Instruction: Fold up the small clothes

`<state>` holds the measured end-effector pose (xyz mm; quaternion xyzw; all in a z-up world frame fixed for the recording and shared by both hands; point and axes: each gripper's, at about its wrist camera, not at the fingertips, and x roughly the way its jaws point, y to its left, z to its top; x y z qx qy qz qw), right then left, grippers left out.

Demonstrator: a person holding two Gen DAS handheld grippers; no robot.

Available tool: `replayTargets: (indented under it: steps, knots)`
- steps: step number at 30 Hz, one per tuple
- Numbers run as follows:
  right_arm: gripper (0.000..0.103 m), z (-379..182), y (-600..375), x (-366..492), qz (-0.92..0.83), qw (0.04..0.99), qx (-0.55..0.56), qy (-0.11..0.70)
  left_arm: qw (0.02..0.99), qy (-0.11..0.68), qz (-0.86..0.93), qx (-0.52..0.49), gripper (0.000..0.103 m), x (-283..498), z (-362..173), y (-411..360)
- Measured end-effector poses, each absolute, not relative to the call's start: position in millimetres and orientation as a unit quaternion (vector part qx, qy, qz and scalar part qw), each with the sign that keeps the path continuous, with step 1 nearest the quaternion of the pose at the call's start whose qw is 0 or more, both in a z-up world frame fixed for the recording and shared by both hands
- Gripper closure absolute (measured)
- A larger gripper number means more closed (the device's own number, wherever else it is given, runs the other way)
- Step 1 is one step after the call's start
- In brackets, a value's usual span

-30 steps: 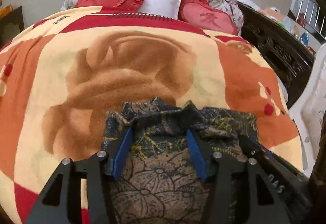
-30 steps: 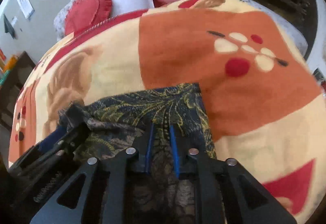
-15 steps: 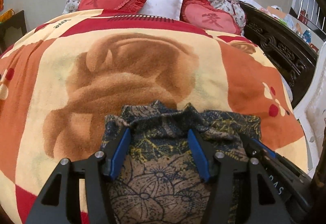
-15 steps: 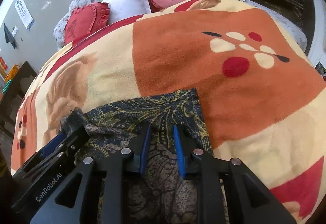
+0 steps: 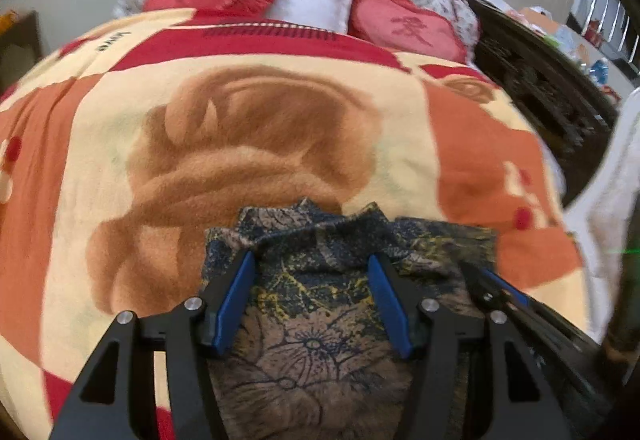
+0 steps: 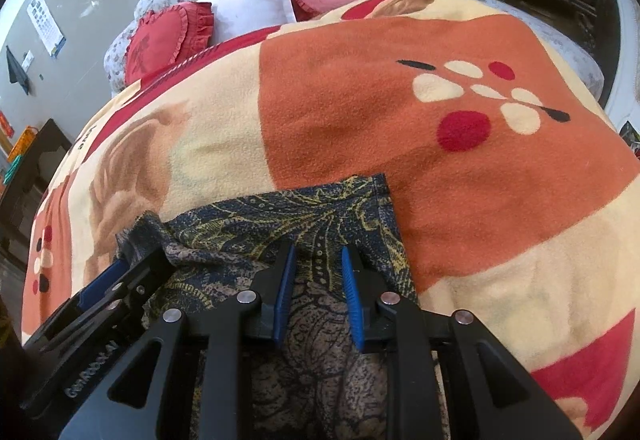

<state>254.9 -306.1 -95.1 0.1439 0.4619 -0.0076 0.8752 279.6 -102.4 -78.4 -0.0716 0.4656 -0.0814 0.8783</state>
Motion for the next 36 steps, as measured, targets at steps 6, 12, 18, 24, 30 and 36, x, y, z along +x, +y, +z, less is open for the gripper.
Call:
replayTargets:
  steps: [6,12,18,24,30,36]
  knots:
    - [0.078,-29,-318,193,0.011,0.903,0.134,0.407,0.896,0.412,-0.118,-0.119,0.018,234,-31,-20]
    - [0.078,-22,-316,101,0.052,0.925,0.087,0.366,0.824,0.498,-0.212,-0.169,0.025,196,-93,-20]
    - [0.078,-37,-334,58,0.057,0.922,0.108,0.368,0.806,0.492,-0.243,-0.222,0.012,182,-113,-36]
    - [0.078,-45,-359,61,0.042,0.922,0.13,0.361,0.747,0.502,-0.303,-0.313,0.012,206,-119,-36]
    - [0.078,-49,-384,65,0.039,0.917,0.185,0.35,0.713,0.518,-0.336,-0.333,0.018,212,-126,-33]
    - [0.068,-88,-412,94,0.108,0.863,0.328,0.37,0.744,0.526,-0.287,-0.295,0.043,227,-115,-48]
